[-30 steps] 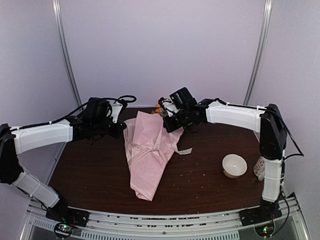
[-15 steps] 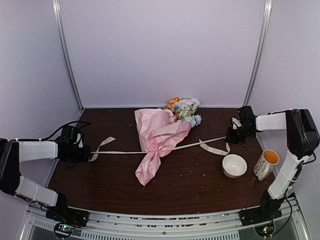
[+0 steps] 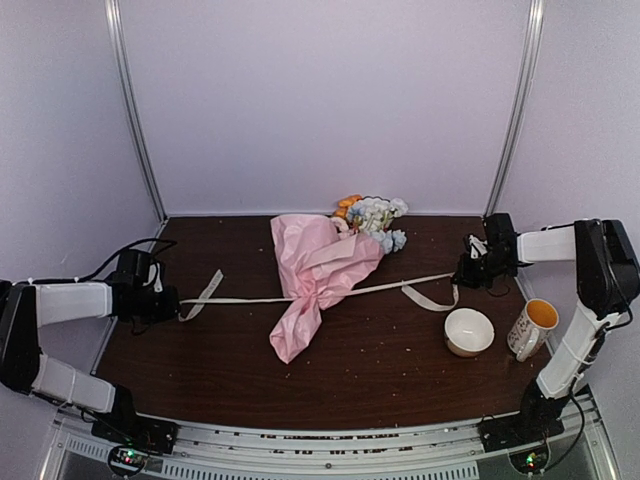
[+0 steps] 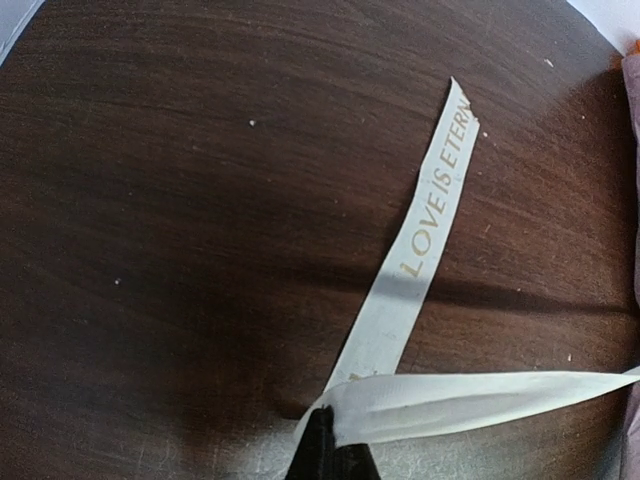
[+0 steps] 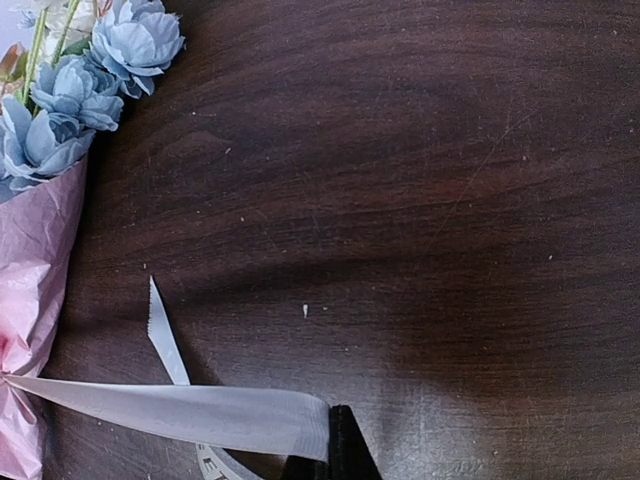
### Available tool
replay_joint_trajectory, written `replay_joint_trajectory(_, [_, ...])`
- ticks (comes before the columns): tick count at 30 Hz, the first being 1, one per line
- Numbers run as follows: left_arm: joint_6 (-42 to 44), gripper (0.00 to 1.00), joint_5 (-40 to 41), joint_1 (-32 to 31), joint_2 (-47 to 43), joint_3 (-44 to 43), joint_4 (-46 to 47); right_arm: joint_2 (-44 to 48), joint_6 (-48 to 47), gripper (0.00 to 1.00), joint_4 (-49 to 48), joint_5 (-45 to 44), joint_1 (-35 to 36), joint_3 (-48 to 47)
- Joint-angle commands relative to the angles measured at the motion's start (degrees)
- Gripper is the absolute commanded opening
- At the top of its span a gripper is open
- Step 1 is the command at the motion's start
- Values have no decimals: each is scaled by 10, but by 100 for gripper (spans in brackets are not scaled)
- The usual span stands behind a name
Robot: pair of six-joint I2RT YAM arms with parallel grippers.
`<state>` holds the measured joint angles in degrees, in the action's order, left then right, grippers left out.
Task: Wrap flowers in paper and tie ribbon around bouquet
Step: Tie the ribbon around the folded bouquet.
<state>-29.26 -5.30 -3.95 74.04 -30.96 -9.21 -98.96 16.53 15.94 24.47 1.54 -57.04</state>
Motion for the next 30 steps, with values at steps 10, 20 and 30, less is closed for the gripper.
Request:
replay_joint_trajectory(10, [11, 0, 88, 40, -44, 28, -26, 24, 11, 0, -25, -114, -66, -8])
replay_joint_trajectory(20, [71, 0, 84, -180, -156, 21, -22, 74, -17, 0, 22, -159, 53, -37])
replay_joint_trajectory(30, [125, 0, 72, -367, -224, -14, -57, 197, 7, 0, 49, -171, 17, 7])
